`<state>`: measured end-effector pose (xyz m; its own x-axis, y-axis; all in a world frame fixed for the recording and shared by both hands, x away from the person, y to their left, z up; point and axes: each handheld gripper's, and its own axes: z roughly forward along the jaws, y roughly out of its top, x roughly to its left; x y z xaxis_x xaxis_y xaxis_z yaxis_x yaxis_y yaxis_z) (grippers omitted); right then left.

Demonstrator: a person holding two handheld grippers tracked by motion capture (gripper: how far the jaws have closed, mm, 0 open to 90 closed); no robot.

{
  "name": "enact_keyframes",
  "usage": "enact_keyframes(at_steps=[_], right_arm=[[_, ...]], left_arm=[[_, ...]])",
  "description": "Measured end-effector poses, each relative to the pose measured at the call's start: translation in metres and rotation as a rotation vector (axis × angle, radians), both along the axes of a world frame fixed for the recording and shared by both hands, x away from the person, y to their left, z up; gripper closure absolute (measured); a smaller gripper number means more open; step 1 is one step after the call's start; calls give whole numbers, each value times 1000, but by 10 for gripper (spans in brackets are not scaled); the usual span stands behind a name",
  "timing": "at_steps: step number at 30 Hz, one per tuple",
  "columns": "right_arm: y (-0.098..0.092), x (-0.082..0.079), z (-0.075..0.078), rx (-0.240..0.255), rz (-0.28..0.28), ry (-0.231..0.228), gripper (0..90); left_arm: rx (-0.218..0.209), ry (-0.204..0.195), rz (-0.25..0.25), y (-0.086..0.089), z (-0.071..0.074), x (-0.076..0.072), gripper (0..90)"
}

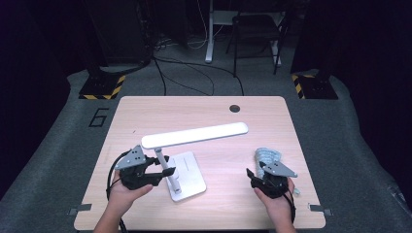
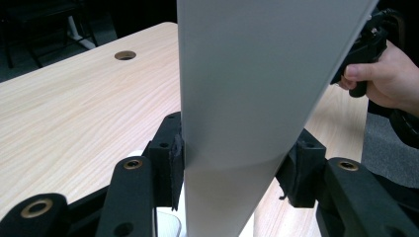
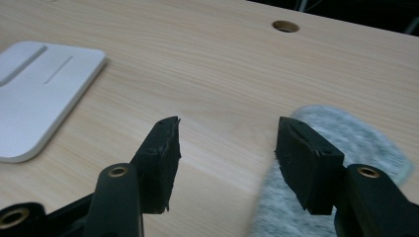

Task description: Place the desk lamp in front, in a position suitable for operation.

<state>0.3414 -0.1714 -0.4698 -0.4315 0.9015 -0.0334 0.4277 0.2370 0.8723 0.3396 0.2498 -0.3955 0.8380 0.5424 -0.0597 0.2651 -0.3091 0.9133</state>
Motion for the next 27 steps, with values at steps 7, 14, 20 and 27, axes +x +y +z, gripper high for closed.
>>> enact_keyframes(at_steps=[7,14,20,27], right_arm=[[-24,9,-10,27,-81,50,421],[-34,14,-20,28,-133,79,406],[-38,18,-26,8,-154,92,375],[-37,22,-33,-13,-165,130,362]], left_arm=[[-16,3,7,0,-1,0,509],[-24,-1,9,0,-1,0,504],[-35,2,4,1,-2,1,502],[-36,5,4,1,-2,1,502]])
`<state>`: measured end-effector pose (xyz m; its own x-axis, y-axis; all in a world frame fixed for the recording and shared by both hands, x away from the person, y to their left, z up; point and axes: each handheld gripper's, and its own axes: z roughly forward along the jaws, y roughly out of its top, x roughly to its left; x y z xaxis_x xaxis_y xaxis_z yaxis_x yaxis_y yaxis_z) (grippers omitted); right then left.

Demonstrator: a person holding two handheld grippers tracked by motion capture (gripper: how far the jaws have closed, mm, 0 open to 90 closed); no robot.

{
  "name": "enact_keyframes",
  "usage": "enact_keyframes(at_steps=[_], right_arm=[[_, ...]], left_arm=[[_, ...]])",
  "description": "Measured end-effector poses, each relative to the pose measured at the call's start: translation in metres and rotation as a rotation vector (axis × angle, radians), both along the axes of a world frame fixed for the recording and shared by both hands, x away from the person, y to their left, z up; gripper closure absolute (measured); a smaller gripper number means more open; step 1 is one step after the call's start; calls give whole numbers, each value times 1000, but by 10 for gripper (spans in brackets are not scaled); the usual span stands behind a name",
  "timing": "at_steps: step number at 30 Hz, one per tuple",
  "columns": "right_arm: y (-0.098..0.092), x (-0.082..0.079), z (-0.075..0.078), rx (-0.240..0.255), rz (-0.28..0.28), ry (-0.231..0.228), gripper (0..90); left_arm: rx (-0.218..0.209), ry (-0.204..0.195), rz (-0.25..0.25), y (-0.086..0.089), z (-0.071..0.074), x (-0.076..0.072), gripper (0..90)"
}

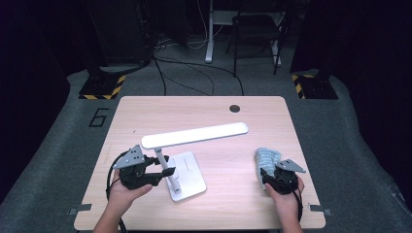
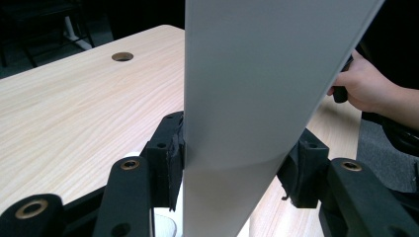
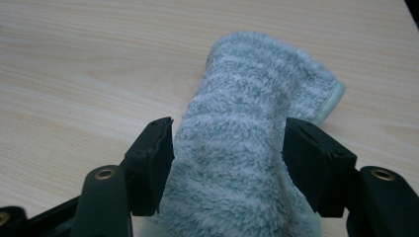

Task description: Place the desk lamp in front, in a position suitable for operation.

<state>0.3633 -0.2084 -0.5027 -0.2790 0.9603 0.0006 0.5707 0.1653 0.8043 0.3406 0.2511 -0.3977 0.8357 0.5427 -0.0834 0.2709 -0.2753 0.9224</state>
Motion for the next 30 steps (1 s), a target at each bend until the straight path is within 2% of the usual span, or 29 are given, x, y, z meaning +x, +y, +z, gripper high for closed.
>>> enact_keyframes(at_steps=[3,6,9,18,23,30], right_arm=[[-1,3,-4,-2,8,25,363],[-1,5,-8,25,6,56,375],[-2,7,-10,50,10,79,402],[-1,6,-10,53,25,81,522],[-1,6,-9,73,46,75,593],[3,5,-7,79,75,80,620]], left_arm=[[0,-6,-1,0,0,0,505],[6,-8,-8,0,0,0,508],[9,-8,9,-1,1,-1,508],[-4,-6,5,-1,0,-1,510],[6,-14,4,-1,0,-1,513],[2,-13,2,-1,0,-1,513]])
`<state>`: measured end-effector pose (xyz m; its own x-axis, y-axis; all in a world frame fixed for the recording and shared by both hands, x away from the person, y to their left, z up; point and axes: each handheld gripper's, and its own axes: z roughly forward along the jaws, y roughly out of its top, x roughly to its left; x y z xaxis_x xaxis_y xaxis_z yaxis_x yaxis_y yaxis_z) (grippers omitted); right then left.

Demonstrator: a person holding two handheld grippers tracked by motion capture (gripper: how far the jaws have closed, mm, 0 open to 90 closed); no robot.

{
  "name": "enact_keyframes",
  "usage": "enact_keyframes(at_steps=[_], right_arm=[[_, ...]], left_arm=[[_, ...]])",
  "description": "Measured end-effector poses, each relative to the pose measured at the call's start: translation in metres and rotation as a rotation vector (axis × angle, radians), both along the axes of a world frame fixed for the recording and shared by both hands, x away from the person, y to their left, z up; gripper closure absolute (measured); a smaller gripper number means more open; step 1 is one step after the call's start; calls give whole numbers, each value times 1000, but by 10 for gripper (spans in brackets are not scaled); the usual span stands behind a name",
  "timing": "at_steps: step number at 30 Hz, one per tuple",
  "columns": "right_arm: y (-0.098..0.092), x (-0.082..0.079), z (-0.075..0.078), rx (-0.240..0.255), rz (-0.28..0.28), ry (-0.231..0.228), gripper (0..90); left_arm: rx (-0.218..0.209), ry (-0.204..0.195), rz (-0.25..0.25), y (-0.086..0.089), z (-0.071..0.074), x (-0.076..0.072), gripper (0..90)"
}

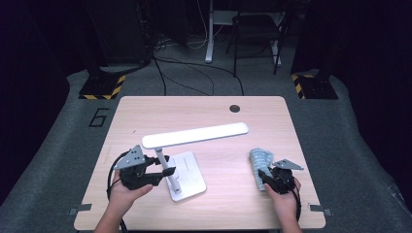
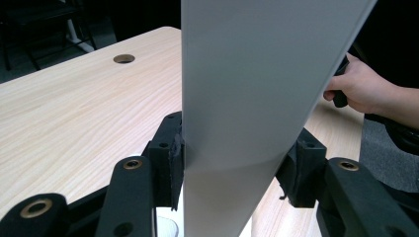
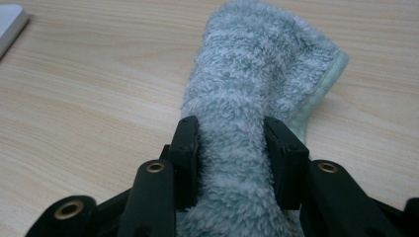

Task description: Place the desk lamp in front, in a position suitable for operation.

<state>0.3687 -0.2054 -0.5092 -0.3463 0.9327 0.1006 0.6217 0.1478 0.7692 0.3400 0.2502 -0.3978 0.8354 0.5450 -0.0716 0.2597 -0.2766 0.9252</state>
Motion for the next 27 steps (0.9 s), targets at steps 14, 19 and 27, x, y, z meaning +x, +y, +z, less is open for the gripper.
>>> enact_keyframes(at_steps=[14,19,27], right_arm=[[9,-12,12,60,41,-52,620],[16,-14,12,48,76,-60,620],[27,-18,15,71,102,-84,620]], left_arm=[[-12,-4,-19,-9,-1,3,515],[-2,2,-36,-15,0,4,515],[1,-3,-54,-27,0,5,515]])
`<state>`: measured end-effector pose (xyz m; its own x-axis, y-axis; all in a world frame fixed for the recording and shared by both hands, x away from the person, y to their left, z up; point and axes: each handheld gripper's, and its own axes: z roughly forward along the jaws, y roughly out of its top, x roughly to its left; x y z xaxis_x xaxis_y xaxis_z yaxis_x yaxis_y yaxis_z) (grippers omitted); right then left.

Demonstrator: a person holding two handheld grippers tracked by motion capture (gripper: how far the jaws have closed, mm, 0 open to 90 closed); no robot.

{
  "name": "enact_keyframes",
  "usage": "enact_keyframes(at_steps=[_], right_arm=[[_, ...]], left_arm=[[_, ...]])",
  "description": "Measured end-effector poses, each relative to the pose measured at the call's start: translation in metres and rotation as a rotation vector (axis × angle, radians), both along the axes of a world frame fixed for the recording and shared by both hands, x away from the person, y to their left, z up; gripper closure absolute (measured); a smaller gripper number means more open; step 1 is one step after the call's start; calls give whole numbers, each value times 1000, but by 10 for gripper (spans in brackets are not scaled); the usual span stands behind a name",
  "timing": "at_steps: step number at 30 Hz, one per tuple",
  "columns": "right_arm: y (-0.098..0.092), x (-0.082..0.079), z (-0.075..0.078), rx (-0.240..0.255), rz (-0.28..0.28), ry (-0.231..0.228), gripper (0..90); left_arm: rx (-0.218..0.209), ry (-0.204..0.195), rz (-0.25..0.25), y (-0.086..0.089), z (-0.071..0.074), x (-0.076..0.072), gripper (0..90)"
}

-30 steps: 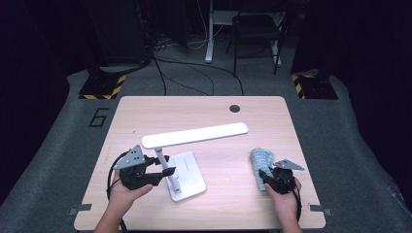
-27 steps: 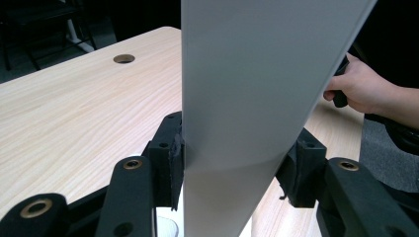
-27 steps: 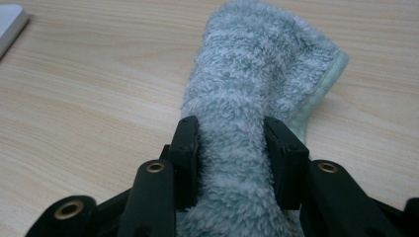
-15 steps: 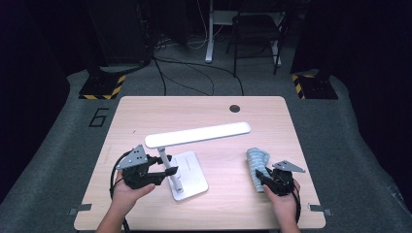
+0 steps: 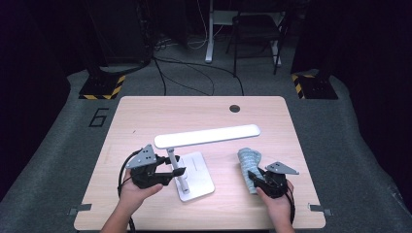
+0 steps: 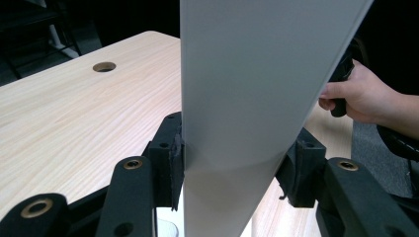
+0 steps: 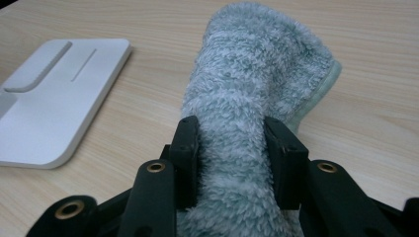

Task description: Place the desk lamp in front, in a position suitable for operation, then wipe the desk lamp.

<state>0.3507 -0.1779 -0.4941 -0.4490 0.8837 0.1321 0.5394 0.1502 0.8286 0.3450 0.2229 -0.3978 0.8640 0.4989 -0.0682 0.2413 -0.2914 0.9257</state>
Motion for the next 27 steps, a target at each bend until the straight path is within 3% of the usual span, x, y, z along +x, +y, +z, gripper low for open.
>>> enact_keyframes(at_steps=[12,17,27], right_arm=[[26,-7,6,7,63,-23,620],[30,-7,4,-6,93,-23,620],[33,-9,8,-1,97,-26,619]], left_arm=[[25,11,-61,-26,3,2,516],[23,7,-60,-35,3,-2,516],[21,17,-77,-34,3,-1,512]])
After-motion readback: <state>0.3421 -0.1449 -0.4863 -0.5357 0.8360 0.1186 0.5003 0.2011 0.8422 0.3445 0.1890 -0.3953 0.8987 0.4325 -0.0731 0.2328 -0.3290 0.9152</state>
